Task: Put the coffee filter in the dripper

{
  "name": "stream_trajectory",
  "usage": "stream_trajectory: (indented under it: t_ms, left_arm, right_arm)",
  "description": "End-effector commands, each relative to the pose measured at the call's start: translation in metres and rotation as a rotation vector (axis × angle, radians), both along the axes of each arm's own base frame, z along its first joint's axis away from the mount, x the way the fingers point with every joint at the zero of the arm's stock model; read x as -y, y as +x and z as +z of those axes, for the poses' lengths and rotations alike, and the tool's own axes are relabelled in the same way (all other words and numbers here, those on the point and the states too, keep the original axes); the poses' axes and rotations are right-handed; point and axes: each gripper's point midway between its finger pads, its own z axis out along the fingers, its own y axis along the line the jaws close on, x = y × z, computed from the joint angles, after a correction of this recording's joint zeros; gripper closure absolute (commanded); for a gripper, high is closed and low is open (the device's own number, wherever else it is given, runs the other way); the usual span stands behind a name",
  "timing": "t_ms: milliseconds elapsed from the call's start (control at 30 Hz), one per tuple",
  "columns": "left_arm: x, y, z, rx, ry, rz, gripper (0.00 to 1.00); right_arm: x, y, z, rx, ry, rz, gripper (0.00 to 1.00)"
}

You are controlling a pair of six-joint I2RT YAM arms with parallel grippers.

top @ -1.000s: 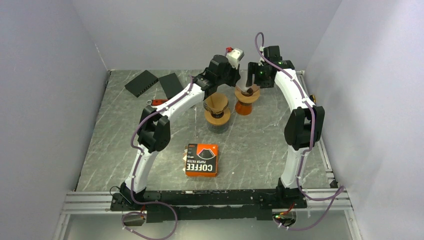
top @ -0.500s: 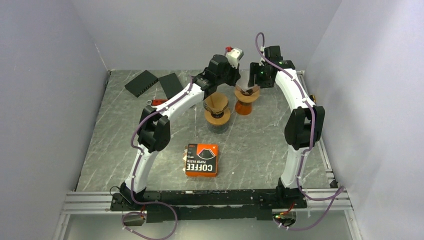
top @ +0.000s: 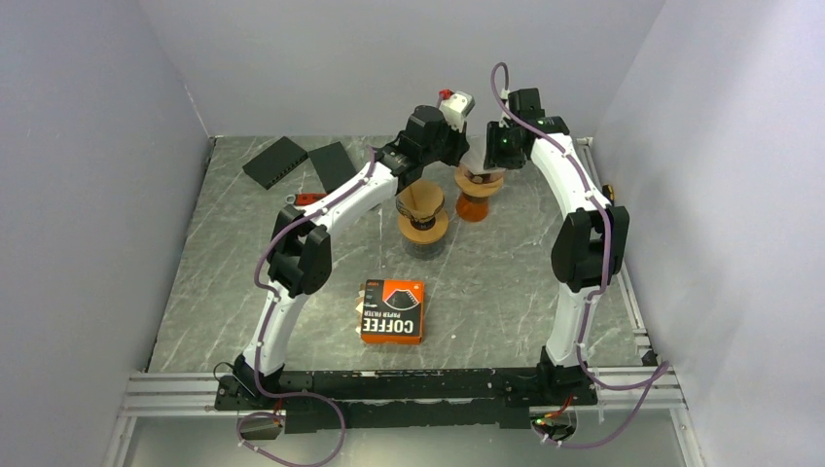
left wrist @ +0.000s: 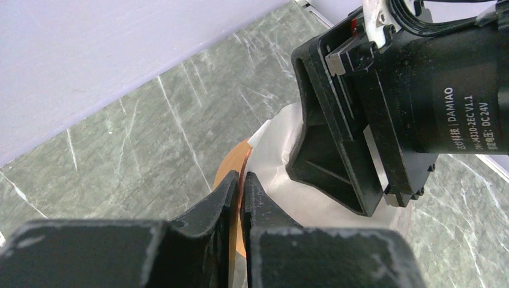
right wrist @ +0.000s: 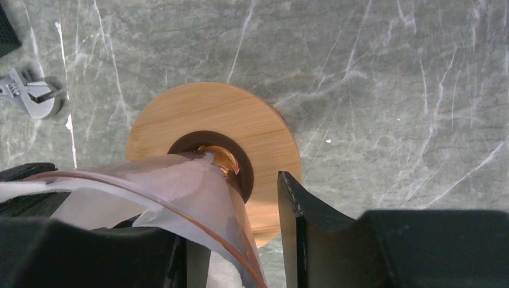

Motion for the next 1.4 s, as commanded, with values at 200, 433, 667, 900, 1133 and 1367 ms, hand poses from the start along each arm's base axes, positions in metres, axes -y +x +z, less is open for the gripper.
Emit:
stream_trajectory:
  t_ms: [200,433,667,900,1133,1367]
  left_arm:
    - [0.006,-0.007,0.022,0.028,-0.032,-0.036,0.89]
    - [0.008,-0.008,0.020,0.024,-0.035,-0.047,0.89]
    - [0.007,-0.008,0.021,0.022,-0.040,-0.040,0.90]
    - [0.005,-0.006,0.020,0.021,-0.035,-0.026,0.92]
    - [0.002,-0.003,0.013,0.013,-0.015,-0.002,0.92]
    - [-0.001,0.001,0.007,0.009,0.007,0.022,0.91]
  right_arm:
    - [-0.003,0.014,0.011,0.053,0.041,0.000,0.32]
    - [-0.005,0.017,0.005,0.045,0.049,0.005,0.21]
    - [0.001,0.018,-0.011,0.017,-0.014,-0.016,0.21]
    - [0.002,0.015,-0.018,0.005,-0.077,-0.015,0.31]
    - [0.004,0.014,-0.016,0.008,-0.103,-0.018,0.52]
    - [0.004,0.013,-0.018,0.001,-0.106,-0.018,0.59]
